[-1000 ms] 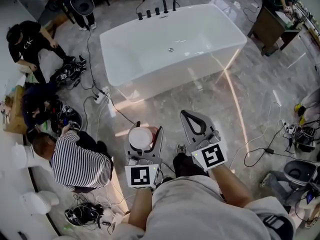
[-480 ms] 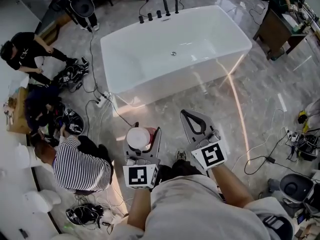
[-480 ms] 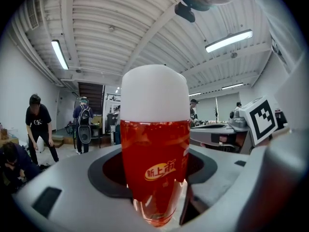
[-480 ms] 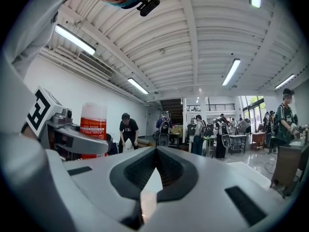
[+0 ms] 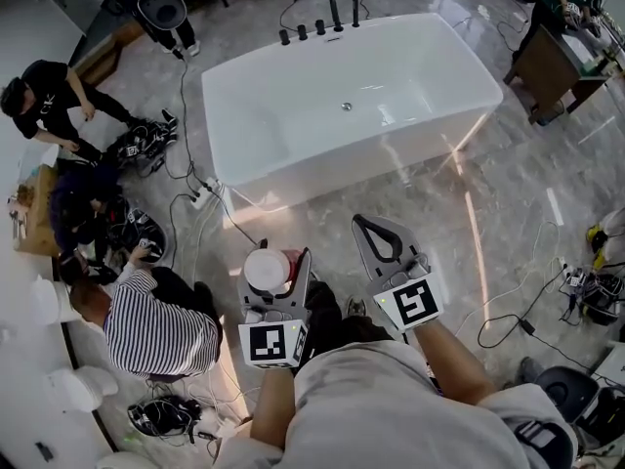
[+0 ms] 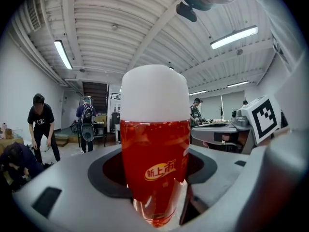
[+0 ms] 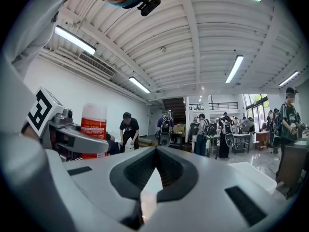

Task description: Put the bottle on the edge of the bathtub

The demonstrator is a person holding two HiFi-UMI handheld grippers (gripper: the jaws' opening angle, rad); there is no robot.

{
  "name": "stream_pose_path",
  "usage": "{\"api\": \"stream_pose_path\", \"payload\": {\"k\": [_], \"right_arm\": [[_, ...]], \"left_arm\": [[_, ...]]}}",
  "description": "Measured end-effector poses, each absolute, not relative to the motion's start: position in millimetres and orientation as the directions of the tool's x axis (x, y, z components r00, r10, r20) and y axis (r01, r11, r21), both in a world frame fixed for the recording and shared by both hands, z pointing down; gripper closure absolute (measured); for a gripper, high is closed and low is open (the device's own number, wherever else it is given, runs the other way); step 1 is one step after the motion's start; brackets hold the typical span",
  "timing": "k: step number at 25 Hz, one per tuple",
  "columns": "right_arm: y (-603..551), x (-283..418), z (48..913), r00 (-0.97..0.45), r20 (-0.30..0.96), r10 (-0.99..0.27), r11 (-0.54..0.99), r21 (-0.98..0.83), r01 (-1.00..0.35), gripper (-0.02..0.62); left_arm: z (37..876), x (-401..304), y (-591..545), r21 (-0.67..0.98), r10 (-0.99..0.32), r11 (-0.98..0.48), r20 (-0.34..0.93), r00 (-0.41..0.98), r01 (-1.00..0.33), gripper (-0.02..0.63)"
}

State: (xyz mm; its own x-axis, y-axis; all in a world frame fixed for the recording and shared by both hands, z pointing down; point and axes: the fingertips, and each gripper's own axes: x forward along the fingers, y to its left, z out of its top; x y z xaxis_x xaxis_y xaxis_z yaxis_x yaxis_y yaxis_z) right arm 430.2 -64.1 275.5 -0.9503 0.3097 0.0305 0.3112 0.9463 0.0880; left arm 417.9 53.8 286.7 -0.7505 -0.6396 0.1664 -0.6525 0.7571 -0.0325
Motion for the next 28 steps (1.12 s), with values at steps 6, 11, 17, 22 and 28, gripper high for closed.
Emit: {"api": "stream_pose_path", "payload": {"k": [6,11,17,22,28], "right_arm": [[-54,395,278,-0.948,0.043,0.317,0.942,0.101,0.319,0.589],[-39,352,280,-0.941,0.054,0.335,0.935,0.105,0.339,0.589],[-14,298,281,-0.940,0.054,0.337,0.935,0.102,0.340,0.589],[-5,262,284,-0.946,0.076,0.314,0.942,0.099,0.321,0.589],[-9,231,278,-0.966,0.069,0.249,0.963,0.086,0.254,0.589]], "left_arm": [[288,380,69,-0.025,-0.627,0.770,0.154,-0.763,-0.638,0.307],[290,340,78,-0.025,-0.625,0.771,0.162,-0.764,-0.636,0.308],[295,285,95,-0.049,-0.636,0.757,0.176,-0.752,-0.652,0.308],[291,245,100,-0.043,-0.666,0.732,0.163,-0.728,-0.680,0.308],[291,209,92,-0.042,-0.717,0.681,0.168,-0.677,-0.731,0.308]]}}
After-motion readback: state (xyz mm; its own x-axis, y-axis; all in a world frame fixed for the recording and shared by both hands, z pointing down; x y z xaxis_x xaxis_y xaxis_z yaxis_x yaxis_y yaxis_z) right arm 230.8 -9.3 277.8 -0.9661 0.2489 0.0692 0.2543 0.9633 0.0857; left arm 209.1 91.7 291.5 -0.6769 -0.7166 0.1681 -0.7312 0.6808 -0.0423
